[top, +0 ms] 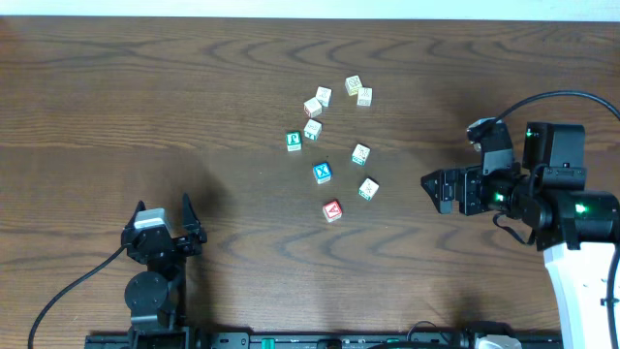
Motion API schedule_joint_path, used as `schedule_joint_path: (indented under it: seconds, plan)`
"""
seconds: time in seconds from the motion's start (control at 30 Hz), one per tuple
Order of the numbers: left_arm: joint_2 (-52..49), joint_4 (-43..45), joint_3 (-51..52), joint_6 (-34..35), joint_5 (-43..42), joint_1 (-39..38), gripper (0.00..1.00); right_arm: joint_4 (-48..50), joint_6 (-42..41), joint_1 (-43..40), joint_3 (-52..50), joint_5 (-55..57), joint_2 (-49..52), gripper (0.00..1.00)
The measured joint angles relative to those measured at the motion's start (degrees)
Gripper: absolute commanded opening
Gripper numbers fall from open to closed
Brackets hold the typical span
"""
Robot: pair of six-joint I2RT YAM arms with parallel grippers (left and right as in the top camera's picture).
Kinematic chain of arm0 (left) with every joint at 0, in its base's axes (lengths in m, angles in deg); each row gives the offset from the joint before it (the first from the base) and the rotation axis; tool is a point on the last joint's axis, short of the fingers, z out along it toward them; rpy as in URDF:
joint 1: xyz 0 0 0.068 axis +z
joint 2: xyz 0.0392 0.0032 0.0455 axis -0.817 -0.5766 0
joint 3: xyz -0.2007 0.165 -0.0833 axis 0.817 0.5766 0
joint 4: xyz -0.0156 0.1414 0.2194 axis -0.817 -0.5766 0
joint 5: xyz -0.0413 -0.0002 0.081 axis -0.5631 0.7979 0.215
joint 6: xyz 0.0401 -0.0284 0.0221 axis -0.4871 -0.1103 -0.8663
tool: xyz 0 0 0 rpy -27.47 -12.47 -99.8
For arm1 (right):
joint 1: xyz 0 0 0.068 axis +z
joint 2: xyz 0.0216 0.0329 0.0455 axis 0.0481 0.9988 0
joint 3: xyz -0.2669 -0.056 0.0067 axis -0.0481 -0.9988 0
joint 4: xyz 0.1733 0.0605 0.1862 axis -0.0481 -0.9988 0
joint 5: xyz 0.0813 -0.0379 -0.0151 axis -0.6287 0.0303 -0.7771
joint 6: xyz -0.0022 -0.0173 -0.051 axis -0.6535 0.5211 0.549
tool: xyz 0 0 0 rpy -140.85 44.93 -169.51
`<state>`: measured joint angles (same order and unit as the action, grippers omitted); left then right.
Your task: Lift 3 blocks
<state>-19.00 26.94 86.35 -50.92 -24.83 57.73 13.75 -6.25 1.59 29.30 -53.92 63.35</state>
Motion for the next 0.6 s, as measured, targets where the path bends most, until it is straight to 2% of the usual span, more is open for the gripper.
schedule_joint_path:
  seconds: [0.3, 0.53, 0.6]
  plan:
    - [0.0, -0.1, 0.0, 0.0, -0.6, 0.0, 0.77, 3.6, -0.6, 0.0, 0.0, -5.4, 0.5, 0.99]
    - [0.0, -0.1, 0.0, 0.0, -0.7, 0.0, 0.77, 4.4, -9.1, 0.7, 0.0, -0.2, 4.0, 0.99]
    - [0.0, -0.1, 0.0, 0.0, -0.7, 0.0, 0.77, 5.4, -11.2, 2.3, 0.0, 0.9, 7.0, 0.96]
